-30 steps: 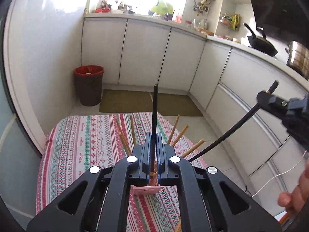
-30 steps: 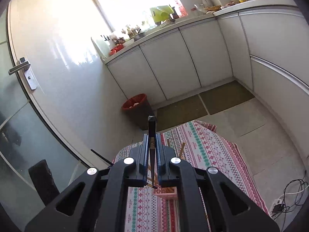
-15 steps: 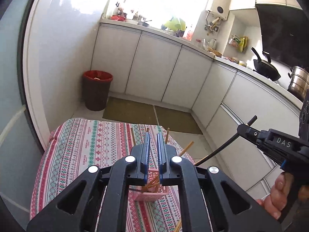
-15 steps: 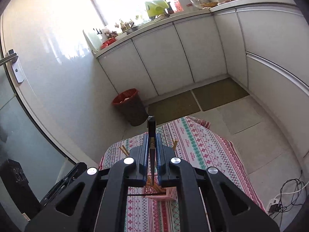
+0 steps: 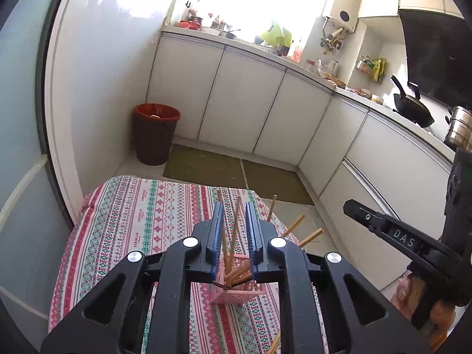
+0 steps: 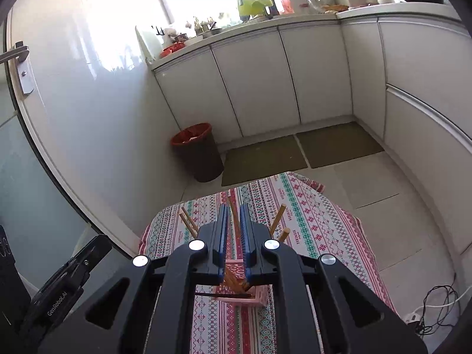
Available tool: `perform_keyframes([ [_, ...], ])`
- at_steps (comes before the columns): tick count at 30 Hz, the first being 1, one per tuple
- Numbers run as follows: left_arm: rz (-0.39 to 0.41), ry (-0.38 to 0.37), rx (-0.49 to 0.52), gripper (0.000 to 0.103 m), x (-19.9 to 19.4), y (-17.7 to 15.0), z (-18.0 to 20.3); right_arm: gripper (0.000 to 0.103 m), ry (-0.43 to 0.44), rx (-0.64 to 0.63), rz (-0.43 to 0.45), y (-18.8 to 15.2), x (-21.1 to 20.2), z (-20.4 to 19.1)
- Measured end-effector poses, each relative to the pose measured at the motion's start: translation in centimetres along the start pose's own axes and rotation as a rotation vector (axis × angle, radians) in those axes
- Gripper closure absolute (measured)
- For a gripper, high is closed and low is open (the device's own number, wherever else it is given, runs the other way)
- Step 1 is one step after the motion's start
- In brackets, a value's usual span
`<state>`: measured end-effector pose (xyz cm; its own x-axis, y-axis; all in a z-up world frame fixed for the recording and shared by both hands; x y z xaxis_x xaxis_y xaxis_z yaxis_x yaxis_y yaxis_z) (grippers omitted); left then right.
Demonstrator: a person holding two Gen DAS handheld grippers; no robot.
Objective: Organize utensils
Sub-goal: 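Raise the chopsticks over the pink holder and drop them in with both tools, then lower both tools to the last chopsticks and close on them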
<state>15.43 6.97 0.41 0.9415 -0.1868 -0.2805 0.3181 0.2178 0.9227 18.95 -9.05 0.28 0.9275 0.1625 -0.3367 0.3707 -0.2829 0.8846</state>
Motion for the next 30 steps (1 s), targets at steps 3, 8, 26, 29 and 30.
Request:
perform_keyframes([
  [3, -0.011, -0.006, 0.027, 0.083, -0.3, -0.4, 0.9, 0.092, -0.021, -0.033, 0.012, -0.2, -1.3, 0.2],
  [8, -0.037, -0.006, 0.057, 0.072, -0.7, -1.4, 1.9, 0.078, -0.060, -0.094, 0.004, -1.5, -2.9, 1.0],
  [26, -0.131, 0.029, 0.120, 0.017, -1.2, -6.1, 3.2, 0.011, -0.263, -0.158, 0.044, -5.0, -6.0, 6.4],
  [29, -0.198, 0.019, 0.146, 0.008, -0.7, -7.6, 3.7, 0.008, -0.302, -0.110, 0.008, -6.1, -6.7, 8.6],
  [30, -0.237, 0.008, 0.159, 0.008, -0.3, -8.5, 4.1, 0.008, -0.317, -0.090, -0.013, -6.6, -6.9, 9.4],
])
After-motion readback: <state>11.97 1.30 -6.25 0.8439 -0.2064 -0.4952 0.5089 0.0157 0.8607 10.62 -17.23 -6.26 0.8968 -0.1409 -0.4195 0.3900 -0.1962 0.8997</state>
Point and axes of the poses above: each gripper's, at about its wrist camera, not at the fingertips, and x roughly the way its jaws point, z to its right, y to its top, the point moved 5 cm from there along x, roughly the way its jaws point, and after that the axes turned 13 degrees about z, right-handed, at the moved point
